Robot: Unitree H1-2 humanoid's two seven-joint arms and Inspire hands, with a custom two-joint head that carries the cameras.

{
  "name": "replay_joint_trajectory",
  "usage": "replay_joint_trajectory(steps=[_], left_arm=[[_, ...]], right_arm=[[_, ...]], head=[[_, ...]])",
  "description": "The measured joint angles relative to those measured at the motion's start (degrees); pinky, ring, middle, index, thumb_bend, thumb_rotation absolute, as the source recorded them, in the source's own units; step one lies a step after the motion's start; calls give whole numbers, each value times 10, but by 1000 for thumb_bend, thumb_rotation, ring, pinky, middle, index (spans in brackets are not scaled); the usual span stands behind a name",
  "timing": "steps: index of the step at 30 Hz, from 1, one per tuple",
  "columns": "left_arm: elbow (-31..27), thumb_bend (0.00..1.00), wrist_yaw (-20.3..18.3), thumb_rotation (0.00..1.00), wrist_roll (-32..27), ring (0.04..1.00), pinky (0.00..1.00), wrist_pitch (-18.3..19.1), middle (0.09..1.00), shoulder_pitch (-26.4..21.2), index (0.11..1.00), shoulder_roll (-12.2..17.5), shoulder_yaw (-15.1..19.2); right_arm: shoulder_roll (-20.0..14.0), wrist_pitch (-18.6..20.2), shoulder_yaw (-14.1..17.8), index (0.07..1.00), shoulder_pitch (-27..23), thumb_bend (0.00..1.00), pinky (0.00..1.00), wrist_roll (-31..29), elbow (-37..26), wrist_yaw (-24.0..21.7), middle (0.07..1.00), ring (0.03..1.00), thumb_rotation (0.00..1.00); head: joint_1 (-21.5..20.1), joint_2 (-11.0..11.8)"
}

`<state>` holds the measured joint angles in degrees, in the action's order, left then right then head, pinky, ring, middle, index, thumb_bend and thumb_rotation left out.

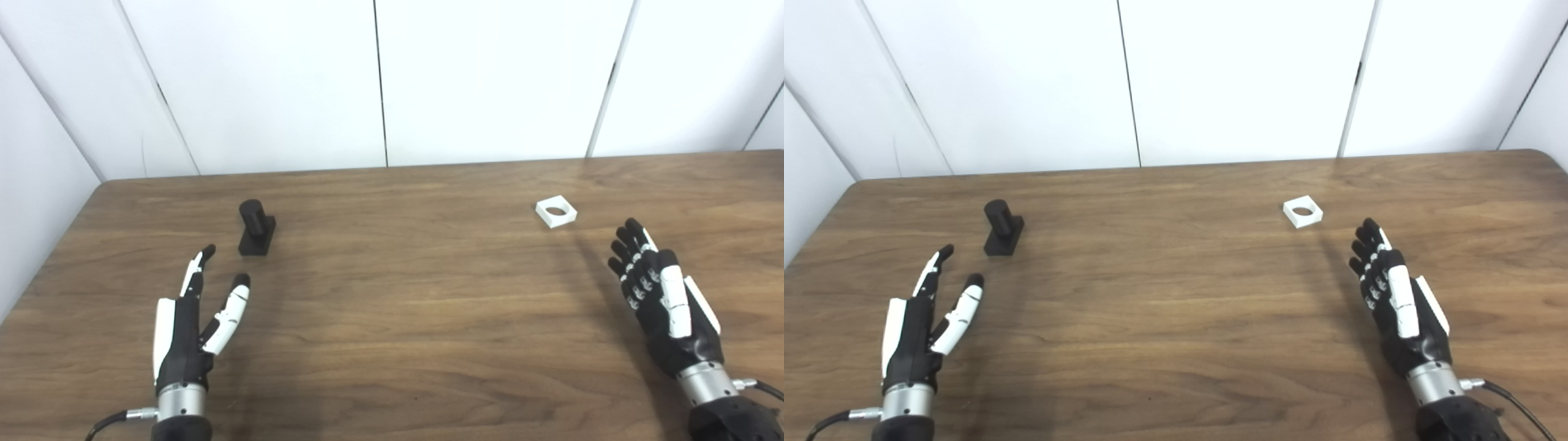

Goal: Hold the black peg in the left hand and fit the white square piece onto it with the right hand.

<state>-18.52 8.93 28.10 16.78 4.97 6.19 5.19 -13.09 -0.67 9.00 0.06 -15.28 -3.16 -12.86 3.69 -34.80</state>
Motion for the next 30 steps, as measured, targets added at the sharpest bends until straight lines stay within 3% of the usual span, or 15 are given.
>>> replay_joint_trajectory(steps=[5, 9, 19, 30], left_arm=[[8, 674, 18, 334, 75, 1000, 981, 27, 982, -25, 888, -2, -12], [22, 723, 21, 309, 120, 1000, 950, 47, 969, -41, 856, 0, -24], [75, 752, 23, 346, 221, 1000, 978, 71, 962, -66, 830, 33, -55], [131, 752, 16, 425, 271, 1000, 1000, 96, 978, -113, 833, 49, -73]], right_arm=[[0, 0, 0, 1000, 0, 577, 1000, 0, 0, 0, 1000, 1000, 1000], [0, 0, 0, 1000, 1, 576, 1000, 1, 0, 0, 1000, 1000, 1000], [1, 0, 1, 1000, 1, 596, 1000, 2, 0, 2, 1000, 1000, 1000], [2, -2, 2, 1000, 1, 589, 1000, 3, 2, 3, 1000, 1000, 1000]], head=[[0, 3], [1, 3], [-2, 6], [-4, 11]])
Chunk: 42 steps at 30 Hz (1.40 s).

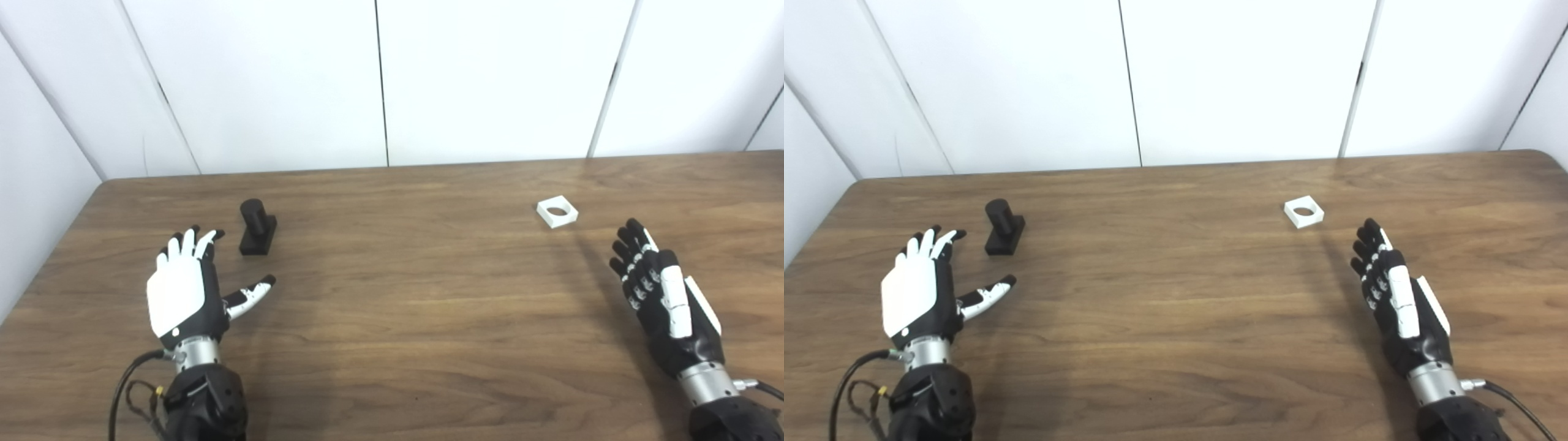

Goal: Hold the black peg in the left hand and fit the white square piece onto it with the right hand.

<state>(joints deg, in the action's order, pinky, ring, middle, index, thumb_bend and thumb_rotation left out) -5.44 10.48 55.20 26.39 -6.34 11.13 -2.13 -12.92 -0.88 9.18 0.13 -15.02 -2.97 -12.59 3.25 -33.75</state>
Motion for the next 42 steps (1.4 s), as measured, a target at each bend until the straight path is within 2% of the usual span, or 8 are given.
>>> replay_joint_trajectory(steps=[7, 15, 24, 42], left_arm=[[34, 747, -23, 463, 18, 1000, 1000, 4, 972, -41, 832, 0, 3], [62, 753, -60, 488, 50, 1000, 1000, 4, 974, -63, 839, -1, 15], [108, 752, -70, 492, 71, 1000, 1000, 4, 978, -96, 836, -1, 15], [206, 756, -69, 476, 71, 1000, 1000, 4, 971, -152, 838, 11, 3]], right_arm=[[1, -1, 0, 1000, -1, 599, 1000, 1, 1, 0, 1000, 1000, 1000], [2, -13, 1, 1000, 0, 607, 1000, 1, 3, 0, 1000, 1000, 1000], [4, -16, 3, 1000, 0, 601, 1000, 0, 3, 0, 1000, 1000, 1000], [6, -33, 7, 1000, 0, 617, 1000, -4, 7, 1, 1000, 1000, 1000]], head=[[0, 3], [-2, 4], [-4, 6], [-7, 8]])
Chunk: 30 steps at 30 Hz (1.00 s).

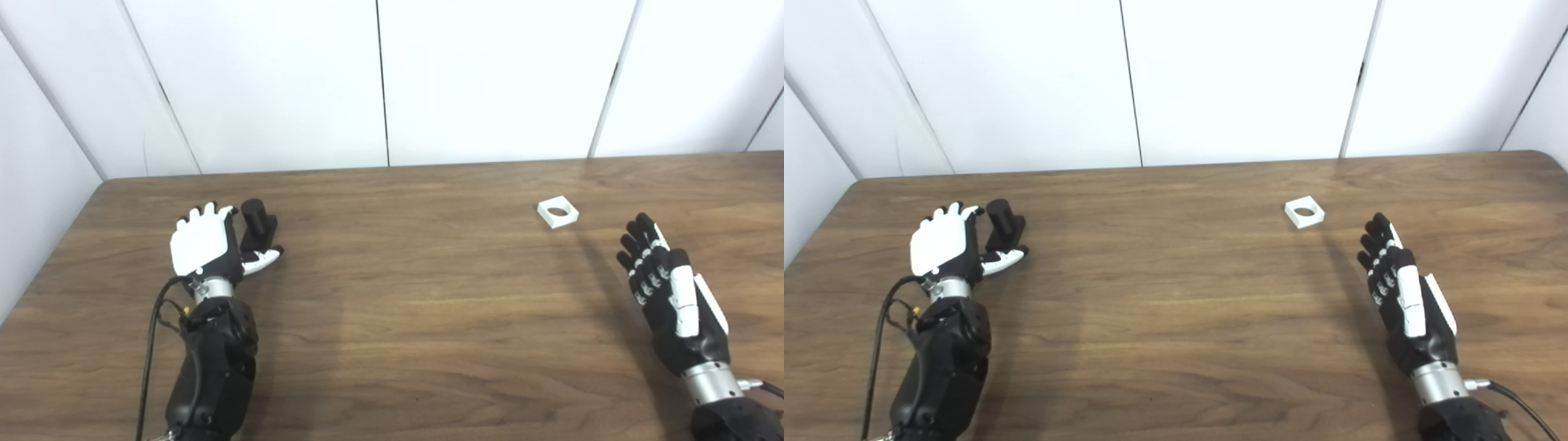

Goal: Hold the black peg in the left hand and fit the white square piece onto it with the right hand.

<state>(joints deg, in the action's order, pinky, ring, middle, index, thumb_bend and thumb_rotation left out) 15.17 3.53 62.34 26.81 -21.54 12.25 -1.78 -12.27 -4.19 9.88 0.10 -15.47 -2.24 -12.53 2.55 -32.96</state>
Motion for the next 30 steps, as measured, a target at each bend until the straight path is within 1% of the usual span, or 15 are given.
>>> replay_joint_trajectory(steps=[7, 21, 25, 27, 30], left_arm=[[43, 749, 2, 491, 2, 1000, 1000, 0, 969, -19, 831, 6, -9], [92, 745, 10, 497, 1, 1000, 1000, -1, 974, -49, 839, 11, -15], [102, 741, 10, 505, 2, 1000, 1000, -1, 973, -55, 798, 12, -15], [103, 744, 10, 486, 2, 1000, 1000, -1, 966, -56, 773, 12, -15], [103, 740, 10, 458, 2, 1000, 1000, -1, 970, -56, 761, 12, -14]], right_arm=[[0, -1, 0, 1000, 0, 621, 1000, 0, 0, 0, 1000, 1000, 1000], [0, -2, 1, 1000, 0, 614, 1000, 1, 0, 0, 1000, 1000, 1000], [0, -2, 1, 1000, 0, 619, 1000, 1, 0, 0, 1000, 1000, 1000], [0, -2, 1, 1000, 1, 630, 1000, 1, 0, 0, 1000, 1000, 1000], [0, -2, 1, 1000, 1, 627, 1000, 0, 0, -1, 1000, 1000, 1000]], head=[[-3, 2], [-5, 2], [-4, 0], [-4, -1], [-2, -2]])
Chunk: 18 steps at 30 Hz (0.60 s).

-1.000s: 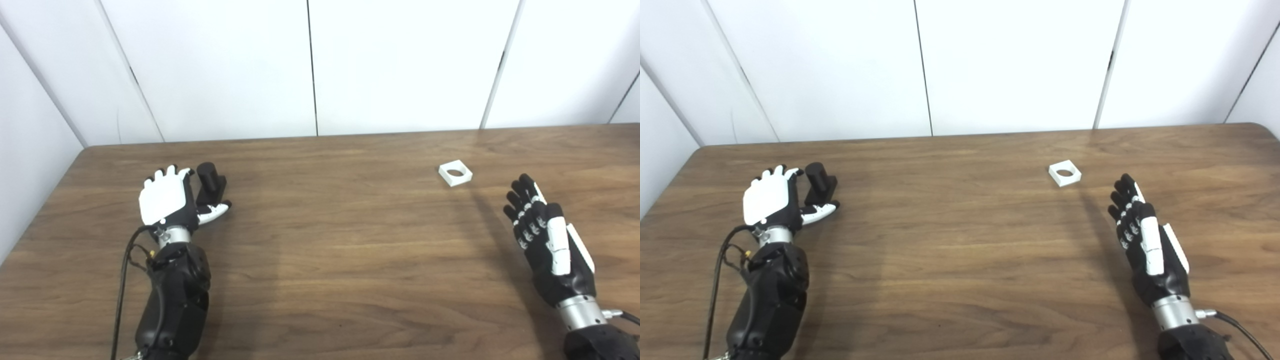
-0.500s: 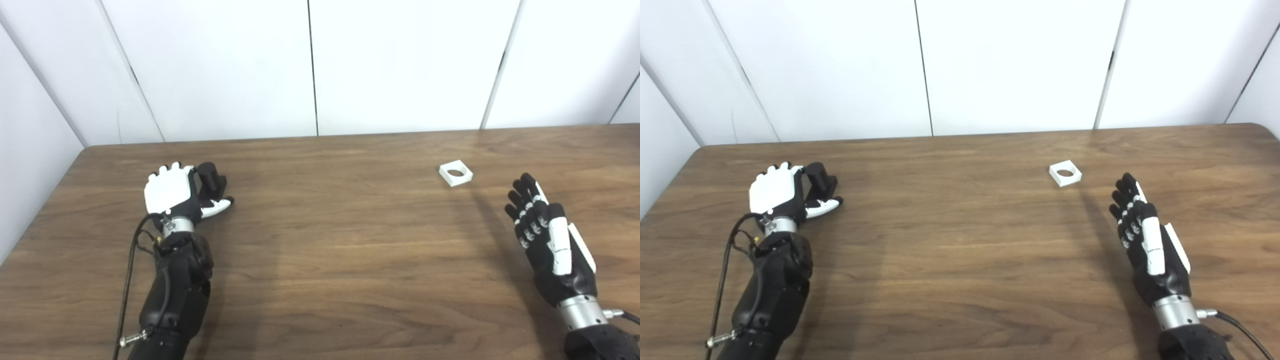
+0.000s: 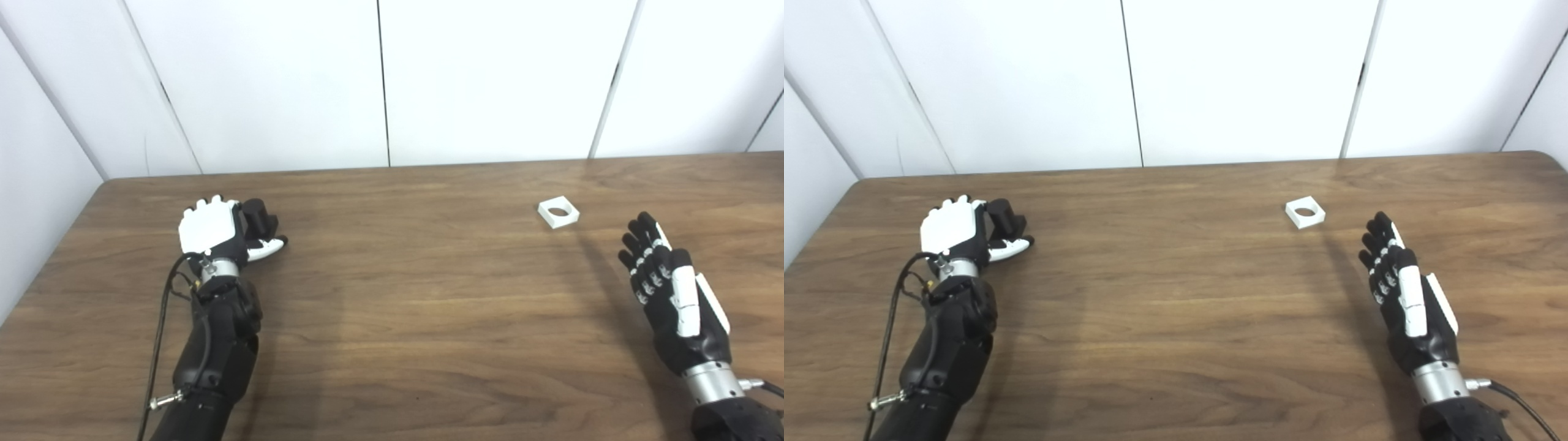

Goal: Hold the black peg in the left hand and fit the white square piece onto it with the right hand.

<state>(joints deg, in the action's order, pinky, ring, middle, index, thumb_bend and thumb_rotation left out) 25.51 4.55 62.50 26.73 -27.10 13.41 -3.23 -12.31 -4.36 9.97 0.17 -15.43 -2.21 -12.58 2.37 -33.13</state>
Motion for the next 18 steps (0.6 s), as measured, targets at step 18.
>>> replay_joint_trajectory(steps=[18], left_arm=[[-21, 783, 7, 234, -1, 1000, 1000, -7, 950, 4, 659, -1, 0]], right_arm=[[-1, 0, -2, 1000, 0, 626, 1000, -6, 0, -3, 1000, 1000, 1000]], head=[[4, -6]])
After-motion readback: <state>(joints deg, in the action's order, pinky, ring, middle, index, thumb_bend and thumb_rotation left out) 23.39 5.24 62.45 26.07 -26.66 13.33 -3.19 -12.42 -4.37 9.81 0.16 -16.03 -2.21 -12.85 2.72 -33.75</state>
